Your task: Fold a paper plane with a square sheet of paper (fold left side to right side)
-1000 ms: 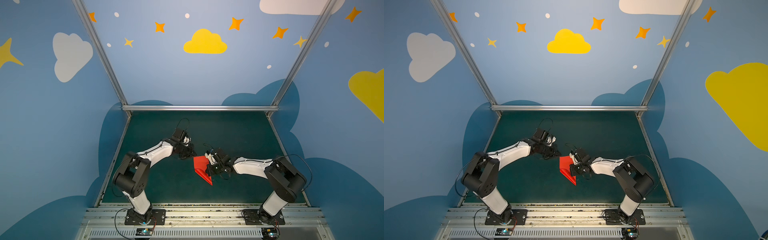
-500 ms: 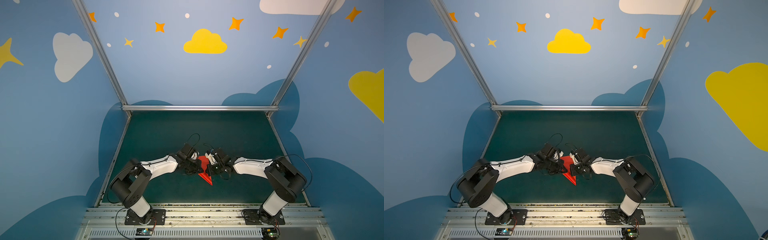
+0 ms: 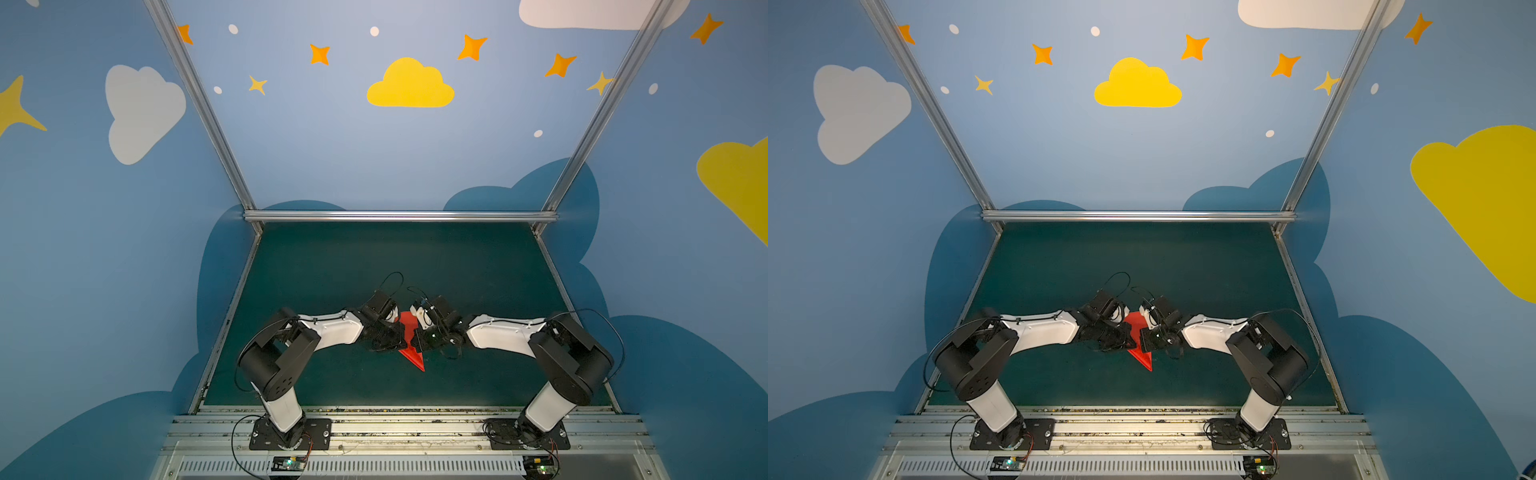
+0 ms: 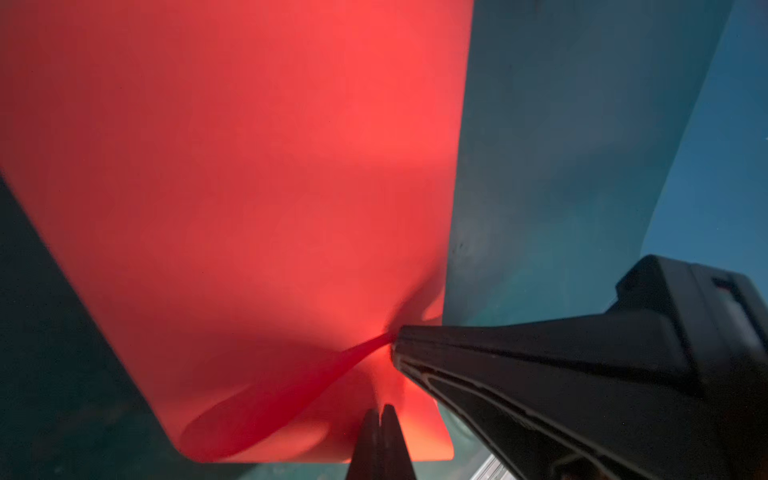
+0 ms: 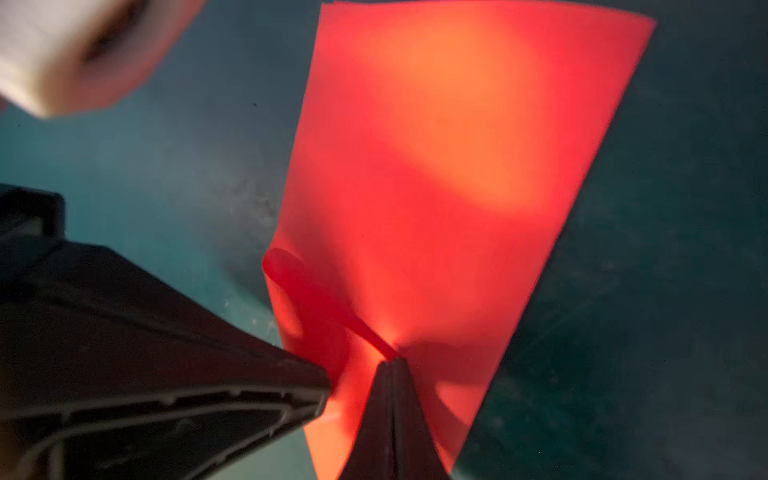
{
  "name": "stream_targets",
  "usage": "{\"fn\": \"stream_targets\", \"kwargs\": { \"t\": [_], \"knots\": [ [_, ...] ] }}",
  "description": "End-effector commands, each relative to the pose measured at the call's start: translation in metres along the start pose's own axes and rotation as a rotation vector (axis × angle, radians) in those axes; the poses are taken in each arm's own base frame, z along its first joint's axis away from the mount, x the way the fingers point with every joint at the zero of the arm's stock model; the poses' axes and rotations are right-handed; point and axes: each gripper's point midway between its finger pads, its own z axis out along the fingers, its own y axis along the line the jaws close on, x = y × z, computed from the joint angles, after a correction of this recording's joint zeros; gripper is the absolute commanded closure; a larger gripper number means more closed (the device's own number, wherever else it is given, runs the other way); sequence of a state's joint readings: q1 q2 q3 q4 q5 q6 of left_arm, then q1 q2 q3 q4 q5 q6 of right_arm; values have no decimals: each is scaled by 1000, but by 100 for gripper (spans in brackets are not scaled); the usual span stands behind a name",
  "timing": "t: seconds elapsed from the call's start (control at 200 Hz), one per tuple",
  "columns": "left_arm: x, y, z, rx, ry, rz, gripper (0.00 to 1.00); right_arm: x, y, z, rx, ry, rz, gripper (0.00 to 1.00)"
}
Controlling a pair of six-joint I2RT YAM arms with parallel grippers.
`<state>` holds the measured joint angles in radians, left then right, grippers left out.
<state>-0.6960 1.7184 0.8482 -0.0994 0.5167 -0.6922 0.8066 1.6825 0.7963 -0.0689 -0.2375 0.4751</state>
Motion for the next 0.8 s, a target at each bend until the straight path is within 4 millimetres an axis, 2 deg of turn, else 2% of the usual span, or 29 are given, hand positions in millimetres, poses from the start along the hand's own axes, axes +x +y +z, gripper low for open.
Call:
{"fn": "stream_targets", "kwargs": {
  "t": [0.0, 0.19, 0.395, 0.546, 0.601, 0.651, 0.791],
  "knots": [
    [3, 9, 3, -23, -5, 7, 97, 49, -29, 11, 95, 153, 45, 100],
    [9, 25, 9, -51, -5, -10, 96, 51, -30, 11, 97, 157, 45, 100],
    [12, 33, 11, -73, -1, -11, 96, 50, -29, 11, 91, 156, 46, 100],
    [13, 36, 11, -85, -2, -11, 97, 43, -16, 6, 46, 153, 40, 100],
    [13, 37, 11, -89, -1, -15, 97, 35, -9, -1, 29, 139, 40, 83],
    [14, 38, 11, -90, -1, -17, 97, 26, 0, -10, 10, 116, 34, 73],
    [16, 41, 12, -95, 2, -24, 97, 12, 17, -39, -21, 59, 50, 66]
  ]
}}
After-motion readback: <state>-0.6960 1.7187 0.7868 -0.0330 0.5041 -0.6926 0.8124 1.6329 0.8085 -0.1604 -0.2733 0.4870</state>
